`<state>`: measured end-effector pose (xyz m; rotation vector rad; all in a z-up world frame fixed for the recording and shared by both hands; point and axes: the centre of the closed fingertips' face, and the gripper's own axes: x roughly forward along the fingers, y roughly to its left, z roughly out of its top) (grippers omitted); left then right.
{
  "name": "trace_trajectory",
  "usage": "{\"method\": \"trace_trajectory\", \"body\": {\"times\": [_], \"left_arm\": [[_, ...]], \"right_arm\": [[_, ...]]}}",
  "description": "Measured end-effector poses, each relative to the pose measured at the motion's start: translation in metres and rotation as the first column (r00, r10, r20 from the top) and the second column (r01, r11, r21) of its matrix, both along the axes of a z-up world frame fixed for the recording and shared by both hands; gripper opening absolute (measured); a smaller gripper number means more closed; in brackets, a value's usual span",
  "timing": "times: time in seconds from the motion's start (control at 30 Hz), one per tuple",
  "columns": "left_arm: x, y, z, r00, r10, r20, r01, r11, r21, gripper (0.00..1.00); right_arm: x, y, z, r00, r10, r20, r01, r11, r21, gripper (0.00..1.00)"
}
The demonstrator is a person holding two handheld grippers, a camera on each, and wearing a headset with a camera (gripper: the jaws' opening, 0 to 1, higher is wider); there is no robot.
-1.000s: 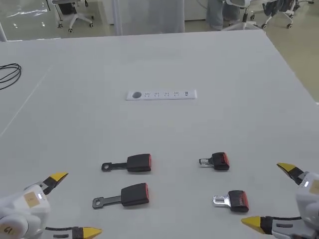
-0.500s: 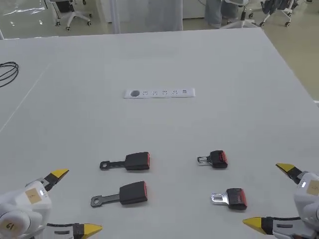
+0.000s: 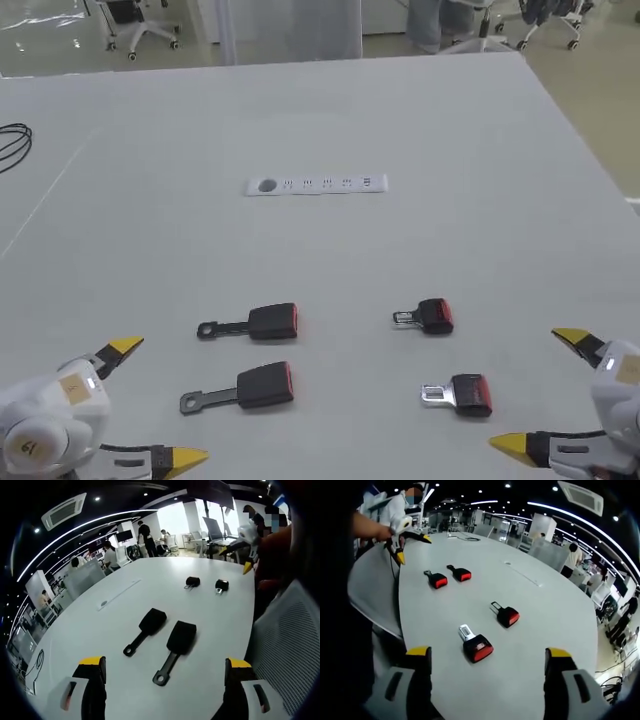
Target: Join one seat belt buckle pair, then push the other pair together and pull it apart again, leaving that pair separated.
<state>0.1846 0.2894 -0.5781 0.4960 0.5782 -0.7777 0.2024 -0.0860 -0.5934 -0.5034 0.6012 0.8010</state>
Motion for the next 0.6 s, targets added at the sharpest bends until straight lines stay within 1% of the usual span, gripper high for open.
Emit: {"method": "trace_trajectory", "body": {"times": [0.13,0.17,0.2,0.23,0.3,0.37,0.4,0.47,0.5,0.57,0.6], "left_arm": [[0.003,-0.004,-0.005,0.999,-0.031,-0.009,0.031,0.999,0.027,1.0],[0.004,-0.005,-0.006,0.999,-0.045,-0.005,0.045,0.998,0.041,1.0],[0.005,-0.006,-0.007,0.998,-0.056,-0.005,0.056,0.997,0.052,1.0],[0.006,-0.008,-0.008,0.998,-0.066,-0.007,0.067,0.996,0.056,1.0],[0.008,-0.011,-0.01,0.997,-0.077,-0.015,0.078,0.995,0.057,1.0],[0.008,-0.014,-0.012,0.995,-0.101,-0.022,0.103,0.992,0.074,0.99],[0.008,-0.016,-0.014,0.993,-0.114,-0.033,0.117,0.99,0.079,0.98],[0.011,-0.018,-0.017,0.991,-0.128,-0.034,0.13,0.987,0.091,0.97],[0.012,-0.019,-0.018,0.991,-0.132,-0.035,0.134,0.987,0.092,0.97],[0.013,-0.024,-0.02,0.988,-0.147,-0.05,0.151,0.985,0.085,0.95],[0.014,-0.026,-0.022,0.987,-0.153,-0.054,0.157,0.983,0.092,0.93]], "right_arm": [[-0.001,0.0,-0.002,1.0,0.011,-0.012,-0.011,1.0,-0.008,0.93],[0.0,0.0,-0.002,1.0,0.012,-0.014,-0.012,1.0,-0.006,0.93],[0.001,0.001,0.0,1.0,0.014,-0.004,-0.014,1.0,0.0,0.93],[0.001,0.001,0.0,1.0,0.019,-0.007,-0.019,1.0,0.001,0.92],[-0.001,0.002,0.0,0.999,0.035,-0.018,-0.035,0.999,-0.003,0.88],[-0.001,0.003,-0.001,0.998,0.051,-0.027,-0.051,0.999,-0.012,0.85],[-0.002,0.004,-0.002,0.998,0.06,-0.032,-0.06,0.998,-0.01,0.83],[-0.001,0.005,-0.002,0.996,0.08,-0.033,-0.08,0.997,-0.015,0.8],[-0.002,0.007,-0.002,0.995,0.095,-0.041,-0.095,0.995,-0.014,0.78],[-0.002,0.01,-0.004,0.992,0.118,-0.048,-0.119,0.993,-0.024,0.73],[-0.003,0.012,-0.006,0.989,0.136,-0.055,-0.138,0.99,-0.029,0.72]]}}
